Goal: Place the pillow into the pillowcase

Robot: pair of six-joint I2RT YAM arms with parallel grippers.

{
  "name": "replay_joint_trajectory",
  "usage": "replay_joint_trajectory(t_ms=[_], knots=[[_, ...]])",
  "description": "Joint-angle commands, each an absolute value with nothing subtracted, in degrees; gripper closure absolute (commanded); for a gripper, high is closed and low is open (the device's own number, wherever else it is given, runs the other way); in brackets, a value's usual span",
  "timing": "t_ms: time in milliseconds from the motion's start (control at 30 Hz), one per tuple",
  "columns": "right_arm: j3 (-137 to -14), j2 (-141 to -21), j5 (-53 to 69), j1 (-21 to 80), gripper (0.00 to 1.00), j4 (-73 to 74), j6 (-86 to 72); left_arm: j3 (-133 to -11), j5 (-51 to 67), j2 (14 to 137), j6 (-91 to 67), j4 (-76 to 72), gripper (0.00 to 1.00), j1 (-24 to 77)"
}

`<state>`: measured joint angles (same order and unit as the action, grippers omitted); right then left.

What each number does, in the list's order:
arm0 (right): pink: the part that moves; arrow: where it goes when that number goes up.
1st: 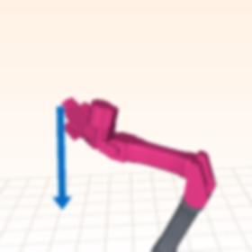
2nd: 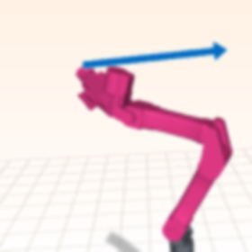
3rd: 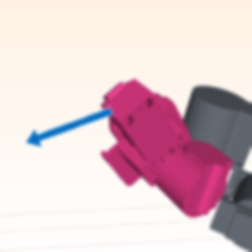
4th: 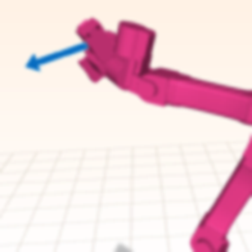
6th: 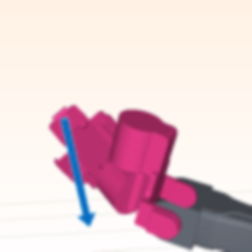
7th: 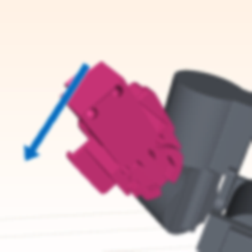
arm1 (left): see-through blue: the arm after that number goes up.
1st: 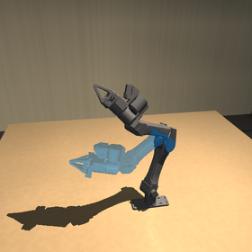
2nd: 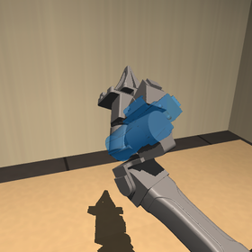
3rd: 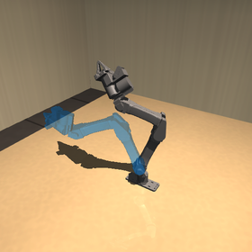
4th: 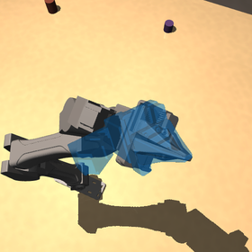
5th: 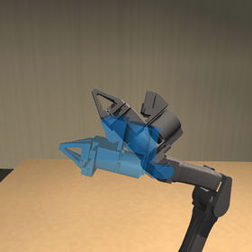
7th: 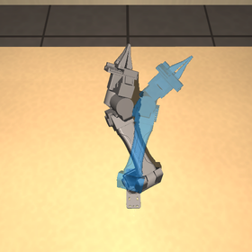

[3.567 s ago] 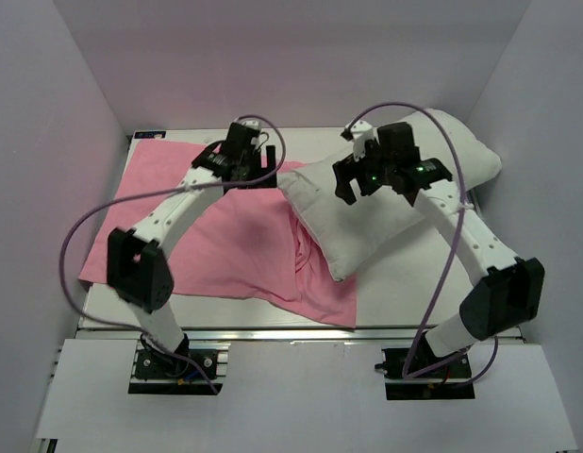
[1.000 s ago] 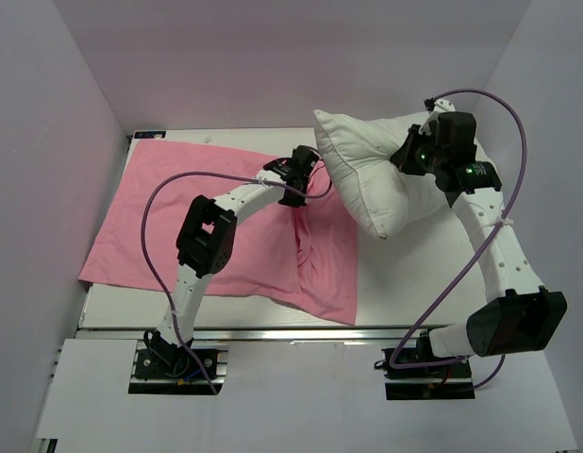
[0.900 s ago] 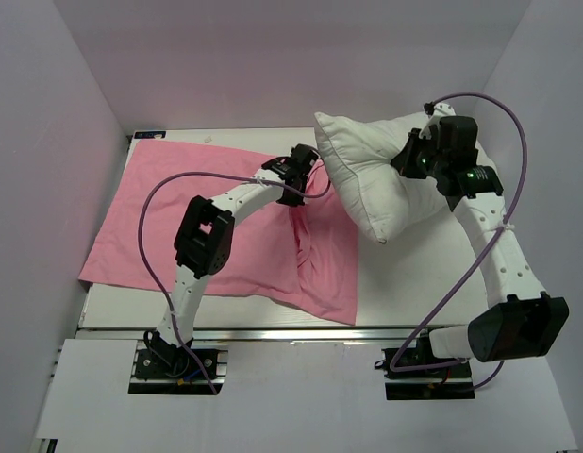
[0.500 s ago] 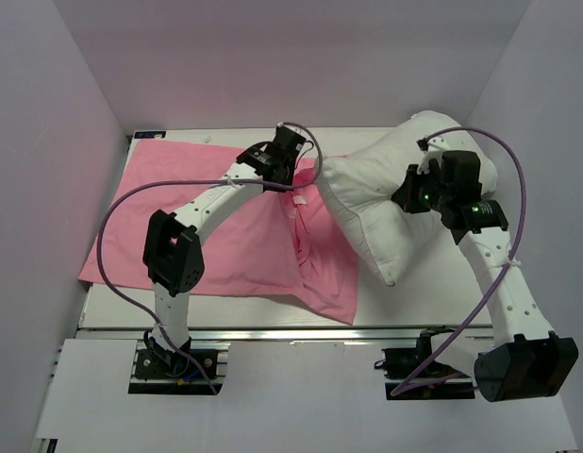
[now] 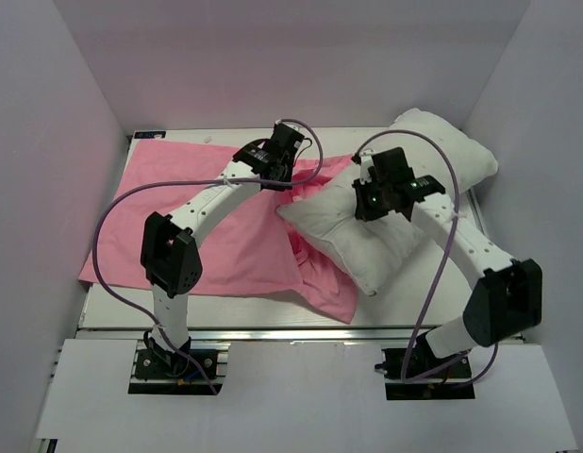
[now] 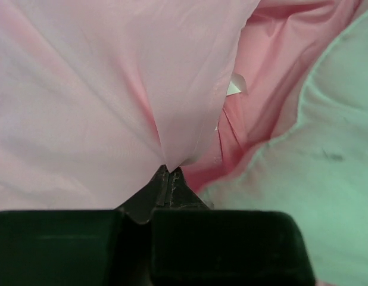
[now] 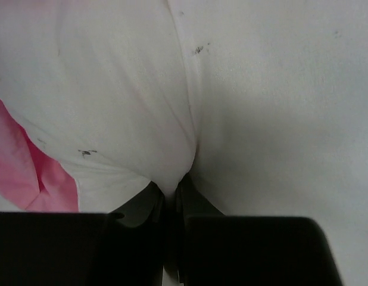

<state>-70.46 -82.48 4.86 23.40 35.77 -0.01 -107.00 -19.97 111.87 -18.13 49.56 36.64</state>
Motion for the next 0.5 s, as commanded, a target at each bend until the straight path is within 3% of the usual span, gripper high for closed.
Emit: replay_joint_trajectory(t_ms=[0,100,333,467], knots=[[-79.44,-87.18,-6.93,24.17,1.00,35.60,-3.24,-106.53,-17.93,107.76,-18.28,48.78,1.00,36.56],[-82.52,-89.64,-5.46,24.78,1.00,32.88,-5.97,-103.81,-15.57,106.09,-17.67,47.38,1.00,36.56],[-95.43,-97.46,-14.59,28.92,1.00,33.13,-6.94,-101.87,-14.58,104.24,-17.49,46.93,1.00,36.56],[-95.45,-98.97,-17.83,29.70,1.00,30.69,-10.88,-101.95,-13.54,103.27,-17.23,46.50,1.00,36.56]])
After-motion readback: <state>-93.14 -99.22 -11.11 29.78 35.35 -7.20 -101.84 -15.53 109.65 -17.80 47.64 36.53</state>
